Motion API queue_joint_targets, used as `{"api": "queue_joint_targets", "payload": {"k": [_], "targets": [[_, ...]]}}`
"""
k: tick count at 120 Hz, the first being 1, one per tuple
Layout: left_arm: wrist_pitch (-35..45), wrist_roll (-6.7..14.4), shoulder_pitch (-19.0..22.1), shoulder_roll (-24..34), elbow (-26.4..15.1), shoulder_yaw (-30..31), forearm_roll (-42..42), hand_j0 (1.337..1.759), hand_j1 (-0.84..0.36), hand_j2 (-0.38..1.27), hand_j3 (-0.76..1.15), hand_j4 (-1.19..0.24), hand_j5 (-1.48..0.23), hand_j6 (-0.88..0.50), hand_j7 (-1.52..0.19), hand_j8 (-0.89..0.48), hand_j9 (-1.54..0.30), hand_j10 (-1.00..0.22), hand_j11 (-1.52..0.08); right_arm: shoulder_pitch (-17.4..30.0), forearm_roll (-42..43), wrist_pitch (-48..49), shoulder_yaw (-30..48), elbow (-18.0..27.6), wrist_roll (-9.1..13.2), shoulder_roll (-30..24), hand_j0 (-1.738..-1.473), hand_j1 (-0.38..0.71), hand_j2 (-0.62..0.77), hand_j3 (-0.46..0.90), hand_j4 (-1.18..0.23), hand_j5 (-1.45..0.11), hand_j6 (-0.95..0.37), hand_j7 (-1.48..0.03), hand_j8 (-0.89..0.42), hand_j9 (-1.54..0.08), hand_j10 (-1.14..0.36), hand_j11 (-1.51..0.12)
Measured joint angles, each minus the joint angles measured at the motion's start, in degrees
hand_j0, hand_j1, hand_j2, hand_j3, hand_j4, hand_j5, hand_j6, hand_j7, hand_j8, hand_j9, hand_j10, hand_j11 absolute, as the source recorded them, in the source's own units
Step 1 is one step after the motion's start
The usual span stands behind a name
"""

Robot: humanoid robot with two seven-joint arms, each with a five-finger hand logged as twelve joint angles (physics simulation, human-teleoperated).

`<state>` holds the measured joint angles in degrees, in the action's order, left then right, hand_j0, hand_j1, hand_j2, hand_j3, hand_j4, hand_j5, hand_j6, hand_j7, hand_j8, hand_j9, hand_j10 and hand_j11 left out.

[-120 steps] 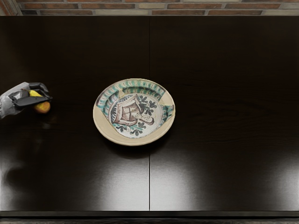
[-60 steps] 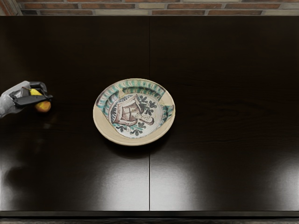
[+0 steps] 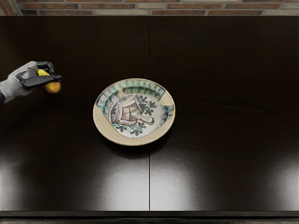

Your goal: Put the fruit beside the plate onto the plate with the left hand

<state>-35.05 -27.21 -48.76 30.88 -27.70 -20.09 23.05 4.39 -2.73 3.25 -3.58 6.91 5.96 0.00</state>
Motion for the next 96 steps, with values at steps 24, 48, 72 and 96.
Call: {"api": "queue_joint_targets", "payload": {"k": [24,48,72,96], "targets": [[0.13,0.06,-0.20,0.08,-9.19,0.04,-0.19,1.642,-0.62,0.20,0.00,-0.85,-1.18,-0.85,-1.18,-0.69,-1.21,-0.38,-1.17,0.00,0.00,0.00,-0.01,-0.01,0.01,0.00,-1.658,-0.32,0.00,0.00,-0.02,-0.03,-0.02,-0.03,-0.02,-0.03,-0.02,-0.03],[0.12,0.07,-0.37,0.28,-17.30,-0.05,-0.24,1.644,-0.61,0.19,0.00,-0.85,-1.17,-0.85,-1.18,-0.70,-1.20,-0.38,-1.16,0.00,0.00,0.00,-0.01,0.02,0.01,0.00,-1.658,-0.32,0.00,0.00,-0.02,-0.03,-0.02,-0.03,-0.02,-0.03,-0.02,-0.03],[0.08,0.05,-0.55,0.41,-23.57,-0.15,-1.80,1.643,-0.61,0.18,0.00,-0.85,-1.18,-0.84,-1.19,-0.73,-1.21,-0.42,-1.17,0.00,0.00,0.00,-0.01,0.02,0.01,0.00,-1.658,-0.32,0.00,0.00,-0.02,-0.03,-0.02,-0.03,-0.02,-0.03,-0.02,-0.03],[0.18,0.06,-0.96,0.50,-29.09,-0.21,-2.90,1.637,-0.61,0.19,0.00,-0.86,-1.17,-0.85,-1.18,-0.77,-1.19,-0.47,-1.18,0.00,0.00,0.00,0.00,0.01,0.01,0.00,-1.658,-0.32,0.00,0.00,-0.02,-0.03,-0.02,-0.03,-0.02,-0.03,-0.02,-0.03]]}}
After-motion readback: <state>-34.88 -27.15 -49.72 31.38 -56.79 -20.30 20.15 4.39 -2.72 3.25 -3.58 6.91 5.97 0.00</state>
